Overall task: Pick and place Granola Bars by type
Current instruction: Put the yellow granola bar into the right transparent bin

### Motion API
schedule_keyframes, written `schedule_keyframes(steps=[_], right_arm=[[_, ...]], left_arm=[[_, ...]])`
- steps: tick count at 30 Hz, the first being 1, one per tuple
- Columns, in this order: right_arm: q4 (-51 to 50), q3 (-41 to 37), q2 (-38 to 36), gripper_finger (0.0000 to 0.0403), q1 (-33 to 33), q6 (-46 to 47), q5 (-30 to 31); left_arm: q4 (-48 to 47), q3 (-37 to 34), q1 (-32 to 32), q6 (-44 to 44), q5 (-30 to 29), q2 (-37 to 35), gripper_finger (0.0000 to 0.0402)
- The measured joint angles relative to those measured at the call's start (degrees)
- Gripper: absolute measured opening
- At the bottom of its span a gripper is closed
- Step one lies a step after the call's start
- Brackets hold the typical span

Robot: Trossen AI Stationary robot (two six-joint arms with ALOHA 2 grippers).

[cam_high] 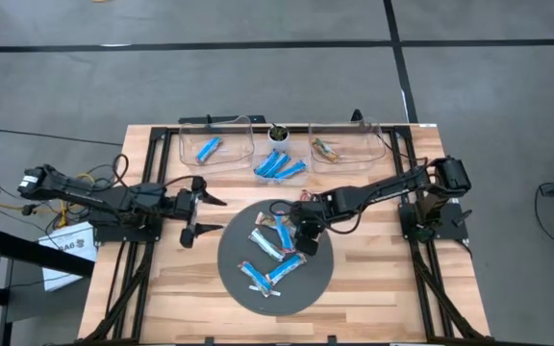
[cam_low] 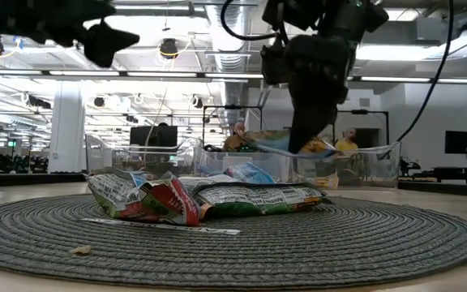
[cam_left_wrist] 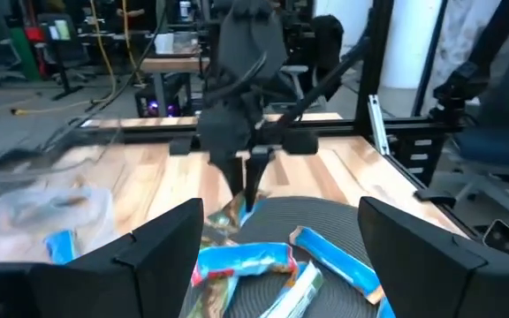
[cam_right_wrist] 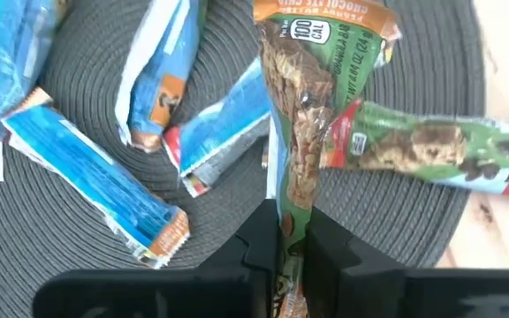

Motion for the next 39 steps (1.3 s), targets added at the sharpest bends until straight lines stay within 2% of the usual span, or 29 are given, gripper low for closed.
schedule_keyframes(steps=[4,9,16,22,33,36,39], right_arm=[[-0.80,1.81,0.00,0.0018,-0.38,-0.60,0.08],[-0.29,3.55,-1.81,0.0012,-0.70,-1.63,0.89],[-0.83,3.93,-9.54,0.0020,-1.99,-1.65,6.40],[-0.78,3.91,-16.39,0.0010,-3.56,-1.67,8.98],[-4.36,3.91,-22.42,0.0015,-11.86,-1.58,9.55],[-5.49,3.91,-22.43,0.0010,-14.96,-1.65,9.52],[-6.58,3.89,-22.36,0.0010,-18.36,-2.02,9.33]], left_arm=[[2.61,-4.16,1.72,-1.16,0.13,-4.15,0.0294],[2.80,-7.34,3.39,-1.26,3.71,-10.01,0.0294],[1.59,-9.63,3.95,-1.00,4.74,-16.02,0.0294],[1.47,-13.56,3.95,-1.56,4.24,-19.96,0.0294],[1.76,-15.32,3.95,-0.44,3.79,-24.44,0.0294],[-0.05,-15.34,3.95,-0.26,0.88,-24.42,0.0294],[-1.37,-15.37,3.95,-0.79,-4.98,-24.42,0.0294]])
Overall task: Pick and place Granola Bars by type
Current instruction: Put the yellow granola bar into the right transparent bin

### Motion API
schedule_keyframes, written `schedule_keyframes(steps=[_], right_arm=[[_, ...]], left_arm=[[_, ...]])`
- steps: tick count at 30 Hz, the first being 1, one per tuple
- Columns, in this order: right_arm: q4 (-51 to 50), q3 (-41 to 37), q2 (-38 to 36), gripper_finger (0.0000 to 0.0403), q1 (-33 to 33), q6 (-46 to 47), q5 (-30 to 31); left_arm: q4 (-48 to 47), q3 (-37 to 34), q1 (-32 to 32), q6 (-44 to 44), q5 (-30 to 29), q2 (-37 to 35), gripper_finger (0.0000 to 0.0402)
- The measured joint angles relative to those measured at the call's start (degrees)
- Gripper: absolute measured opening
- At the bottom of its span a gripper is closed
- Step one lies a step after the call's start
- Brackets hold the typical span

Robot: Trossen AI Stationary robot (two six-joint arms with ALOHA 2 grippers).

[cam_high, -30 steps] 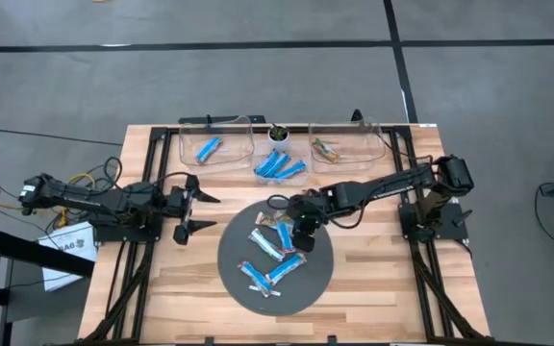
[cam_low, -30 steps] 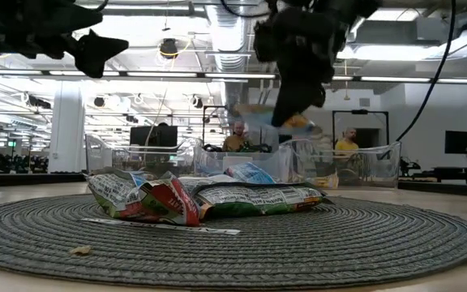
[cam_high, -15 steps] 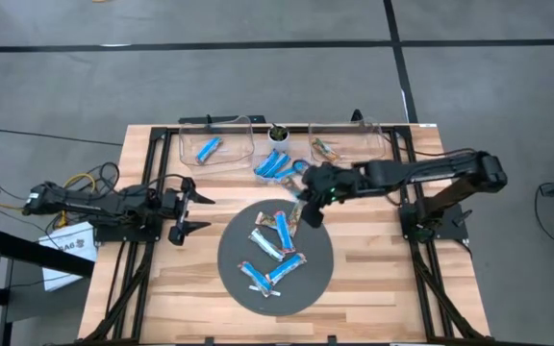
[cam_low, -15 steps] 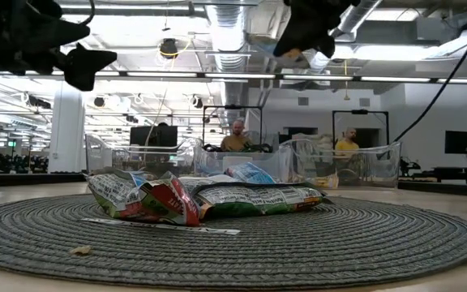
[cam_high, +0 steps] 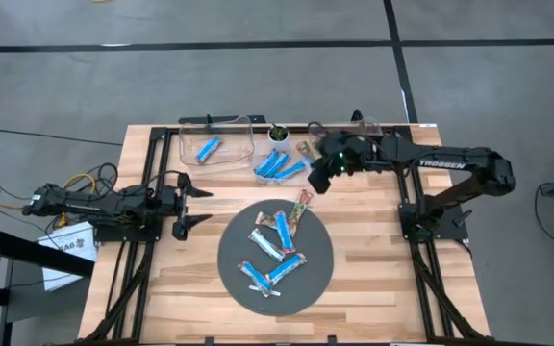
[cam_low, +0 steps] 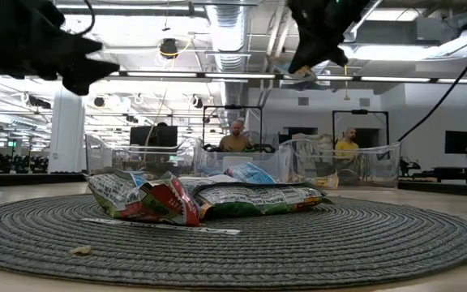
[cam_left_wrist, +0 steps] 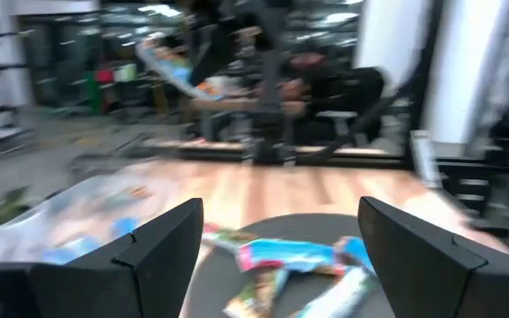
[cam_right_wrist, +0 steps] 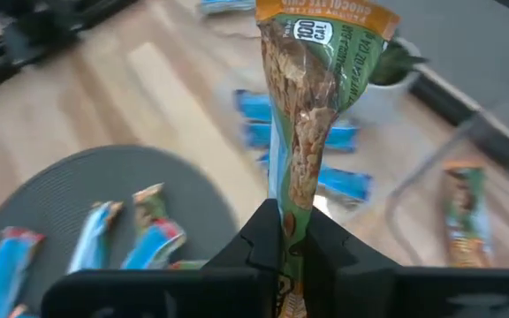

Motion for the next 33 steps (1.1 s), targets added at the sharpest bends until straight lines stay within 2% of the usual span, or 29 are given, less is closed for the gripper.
schedule_keyframes(steps=[3,6,13,19,23,28,33], right_arm=[[-0.28,-0.04,0.39,0.0017,-3.71,-0.93,-0.09],[-0.48,-0.07,0.37,0.0019,-7.76,-1.11,-0.22],[-2.77,-0.07,0.37,0.0009,-16.96,-1.66,-0.24],[-5.02,-0.04,1.63,0.0020,-22.80,-1.91,-0.22],[-6.44,-0.02,4.36,0.0019,-24.85,-2.77,-0.24],[-7.51,-0.02,9.08,0.0011,-26.07,-4.52,-0.35],[-7.55,-0.04,13.20,0.0018,-27.33,-6.02,-0.42]], left_arm=[[-1.07,0.00,0.00,-0.78,-5.49,0.00,0.0294],[-2.25,-0.02,0.00,-0.97,-7.57,0.00,0.0294],[-6.47,-0.04,-0.02,-1.50,-7.25,0.02,0.0294],[-9.50,-0.07,-0.02,-2.57,-7.18,0.02,0.0294],[-9.59,-0.09,-0.04,-2.52,-6.57,0.02,0.0294],[-10.09,-0.11,-0.04,-1.15,-2.97,0.14,0.0294],[-10.41,-0.11,-0.04,-1.04,-0.94,0.17,0.0294]])
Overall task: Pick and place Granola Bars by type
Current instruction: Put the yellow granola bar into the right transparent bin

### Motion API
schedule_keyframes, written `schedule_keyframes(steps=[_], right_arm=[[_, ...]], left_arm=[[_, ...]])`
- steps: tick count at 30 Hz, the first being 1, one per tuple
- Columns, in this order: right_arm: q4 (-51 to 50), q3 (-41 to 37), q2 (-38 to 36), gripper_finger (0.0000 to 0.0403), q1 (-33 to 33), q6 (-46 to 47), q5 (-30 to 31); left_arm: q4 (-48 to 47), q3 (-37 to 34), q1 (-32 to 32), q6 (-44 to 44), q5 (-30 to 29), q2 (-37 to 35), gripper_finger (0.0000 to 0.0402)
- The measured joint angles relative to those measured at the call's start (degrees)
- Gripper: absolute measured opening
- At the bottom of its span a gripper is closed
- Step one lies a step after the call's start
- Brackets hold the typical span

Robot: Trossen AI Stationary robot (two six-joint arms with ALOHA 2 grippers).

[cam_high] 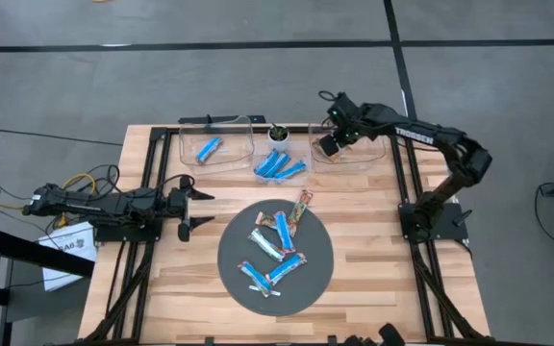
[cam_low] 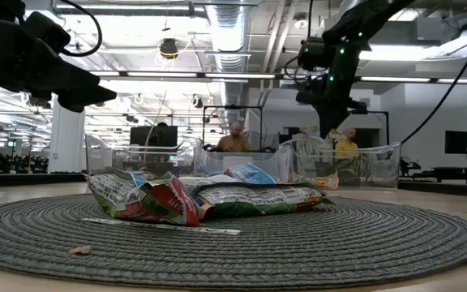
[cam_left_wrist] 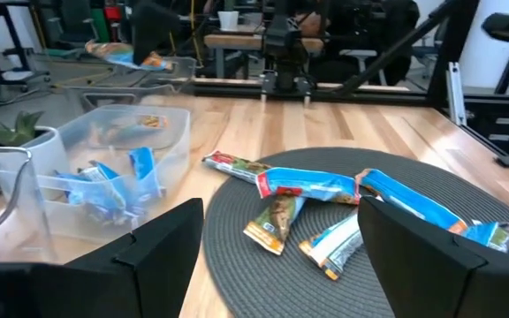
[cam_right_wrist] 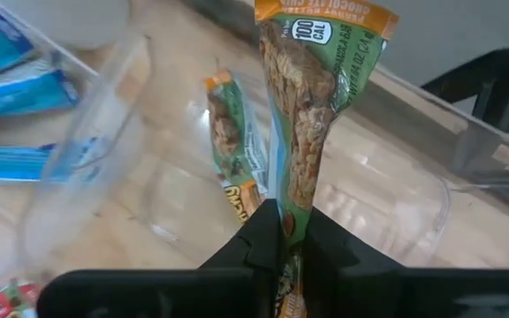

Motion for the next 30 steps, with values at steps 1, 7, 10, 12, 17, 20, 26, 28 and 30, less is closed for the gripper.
schedule_keyframes(steps=[1,7,10,12,17,20,26,28,30], right_arm=[[0.06,0.02,0.77,0.0020,-0.25,-0.03,0.02],[-0.16,0.02,4.15,0.0015,-1.54,-1.83,0.02],[-0.53,0.00,5.46,0.0011,-1.60,-3.01,-0.22],[-1.02,0.02,6.26,0.0012,-1.55,-4.21,-0.83],[-2.89,0.02,8.48,0.0024,-1.52,-5.52,-1.57],[-2.82,0.02,9.25,0.0030,-1.47,-5.92,-1.51],[-2.26,0.02,9.27,0.0040,-1.46,-6.93,-1.29],[-2.25,0.02,9.16,0.0046,-1.46,-6.98,-1.29],[-2.26,0.02,9.16,0.0052,-1.46,-6.98,-1.29]], left_arm=[[-0.02,0.00,0.00,0.00,0.22,-0.02,0.0294],[-0.06,-0.04,0.00,0.02,0.37,-0.02,0.0294],[-0.06,-0.04,0.00,0.02,0.37,-0.02,0.0294],[-0.06,-0.04,0.00,0.02,0.39,-0.02,0.0294],[-0.09,-0.04,0.00,0.02,0.37,-0.02,0.0294],[-0.09,-0.04,0.00,0.02,0.37,-0.02,0.0294],[-0.09,-0.04,0.00,0.02,0.37,-0.02,0.0294],[-0.09,-0.04,0.00,0.02,0.37,-0.02,0.0294],[-0.09,-0.04,0.00,0.02,0.37,-0.02,0.0294]])
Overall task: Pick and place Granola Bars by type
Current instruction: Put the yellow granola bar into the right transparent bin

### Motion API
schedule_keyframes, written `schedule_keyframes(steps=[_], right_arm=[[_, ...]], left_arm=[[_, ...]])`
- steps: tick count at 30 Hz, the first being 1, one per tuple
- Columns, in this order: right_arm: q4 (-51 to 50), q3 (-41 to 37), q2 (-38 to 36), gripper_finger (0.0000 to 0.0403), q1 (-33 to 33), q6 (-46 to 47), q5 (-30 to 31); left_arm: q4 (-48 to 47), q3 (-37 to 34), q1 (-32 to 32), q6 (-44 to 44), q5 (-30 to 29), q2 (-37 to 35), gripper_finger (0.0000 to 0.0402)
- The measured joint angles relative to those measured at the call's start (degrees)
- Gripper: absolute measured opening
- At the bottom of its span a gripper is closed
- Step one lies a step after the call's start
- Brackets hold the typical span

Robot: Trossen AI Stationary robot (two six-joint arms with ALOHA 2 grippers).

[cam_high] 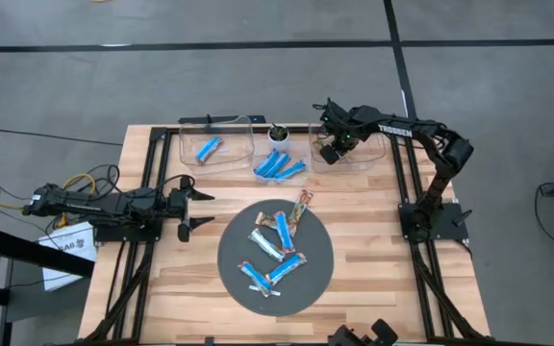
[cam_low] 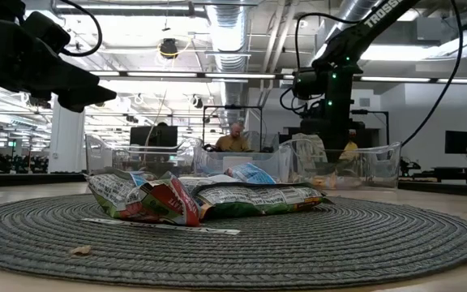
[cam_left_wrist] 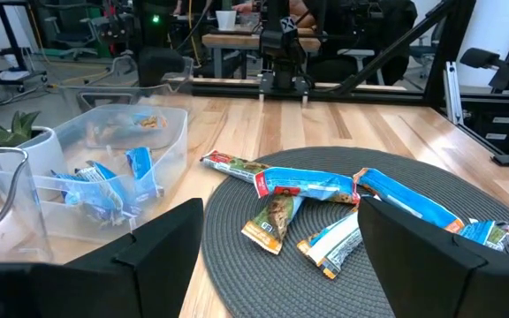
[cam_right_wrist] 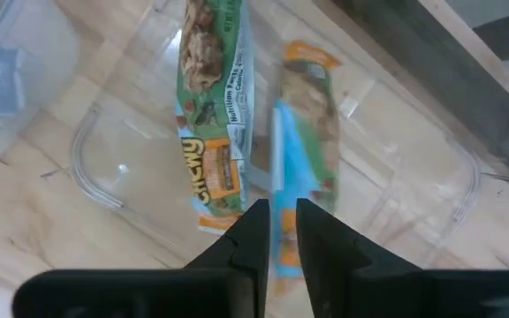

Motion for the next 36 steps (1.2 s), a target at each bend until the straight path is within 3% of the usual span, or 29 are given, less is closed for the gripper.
schedule_keyframes(steps=[22,28,36], right_arm=[[0.78,3.22,-0.51,0.0061,4.20,-2.28,-0.11],[0.92,6.16,-4.86,0.0061,8.24,-3.85,-0.11],[1.31,6.51,-12.97,0.0061,18.34,-13.33,-0.19]], left_arm=[[0.00,0.00,0.02,-0.02,-0.02,0.01,0.0294],[-0.01,0.00,0.02,-0.02,-0.02,0.02,0.0294],[0.00,0.00,0.02,-0.02,-0.02,0.02,0.0294]])
